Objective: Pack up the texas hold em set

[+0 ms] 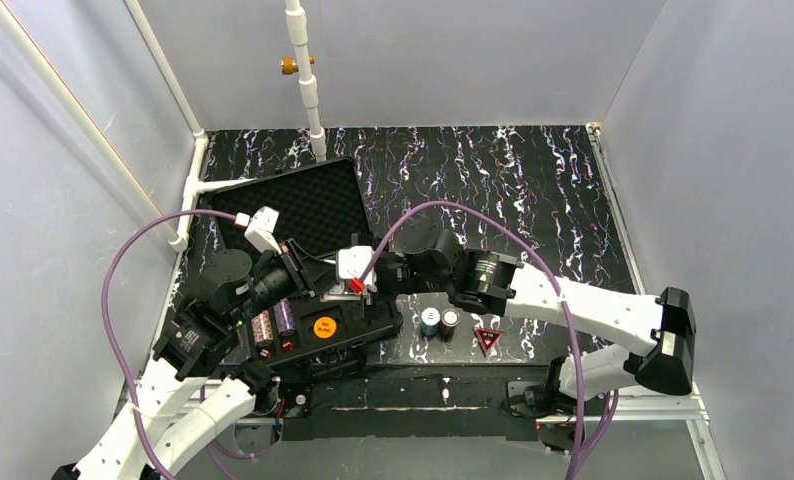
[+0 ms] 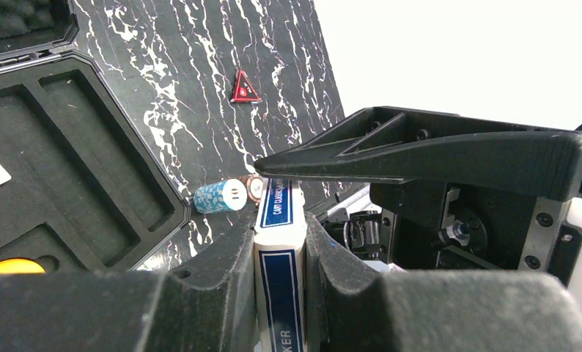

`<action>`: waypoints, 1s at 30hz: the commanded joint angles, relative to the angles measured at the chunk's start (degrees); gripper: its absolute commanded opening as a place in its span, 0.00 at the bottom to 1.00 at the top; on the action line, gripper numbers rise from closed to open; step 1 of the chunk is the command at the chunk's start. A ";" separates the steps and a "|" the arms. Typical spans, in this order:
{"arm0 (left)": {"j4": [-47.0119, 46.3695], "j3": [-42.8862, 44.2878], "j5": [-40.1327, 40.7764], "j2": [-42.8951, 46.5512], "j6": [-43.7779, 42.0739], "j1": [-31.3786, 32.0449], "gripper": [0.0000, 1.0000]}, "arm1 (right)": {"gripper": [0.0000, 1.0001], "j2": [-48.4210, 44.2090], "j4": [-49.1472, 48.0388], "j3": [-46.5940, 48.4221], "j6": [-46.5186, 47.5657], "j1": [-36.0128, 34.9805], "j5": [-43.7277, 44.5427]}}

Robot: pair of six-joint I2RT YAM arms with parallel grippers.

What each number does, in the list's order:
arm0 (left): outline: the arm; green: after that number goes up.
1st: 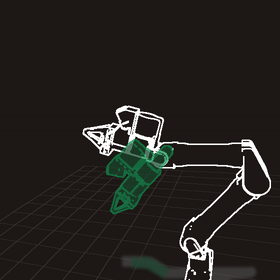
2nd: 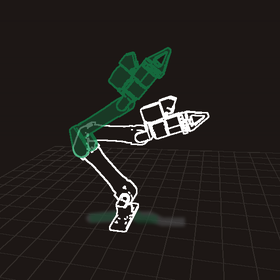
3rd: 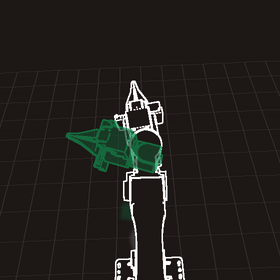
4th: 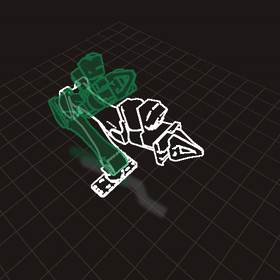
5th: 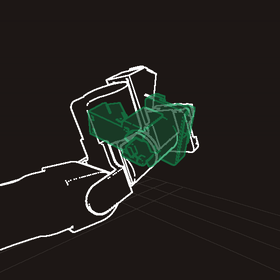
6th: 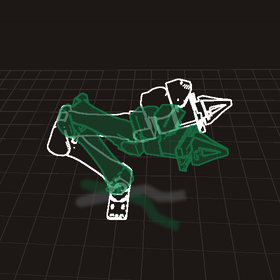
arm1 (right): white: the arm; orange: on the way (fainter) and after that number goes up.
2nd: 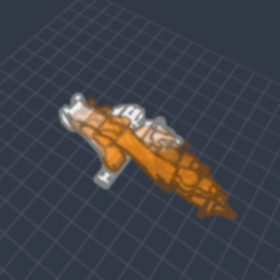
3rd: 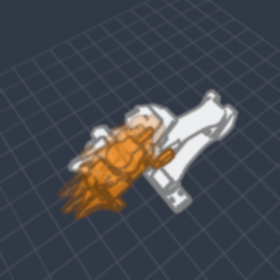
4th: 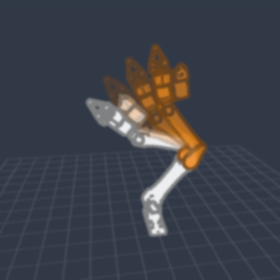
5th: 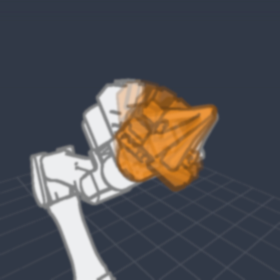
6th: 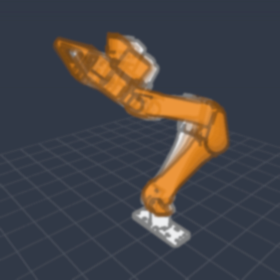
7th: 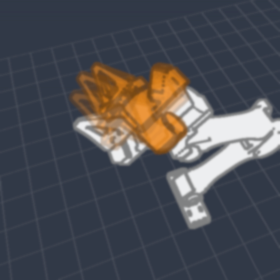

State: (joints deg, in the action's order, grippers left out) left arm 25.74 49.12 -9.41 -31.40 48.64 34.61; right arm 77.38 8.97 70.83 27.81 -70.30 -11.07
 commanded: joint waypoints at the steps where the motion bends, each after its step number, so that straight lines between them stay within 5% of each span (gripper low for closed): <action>1: -2.60 -0.08 0.36 0.28 0.64 0.11 0.00 | 0.88 0.90 -1.21 2.52 1.36 -1.07 1.97; 22: -3.08 -0.89 0.79 0.20 1.53 0.08 0.01 | 0.39 0.55 0.20 1.86 3.03 -2.12 4.39; 30: -2.82 -0.97 0.98 0.71 1.36 0.06 0.53 | 0.30 -1.18 0.02 0.06 2.87 -2.20 4.95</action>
State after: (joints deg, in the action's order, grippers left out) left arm 24.38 48.36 -9.39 -31.38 49.45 34.63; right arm 78.35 10.48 70.74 29.82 -72.03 -6.79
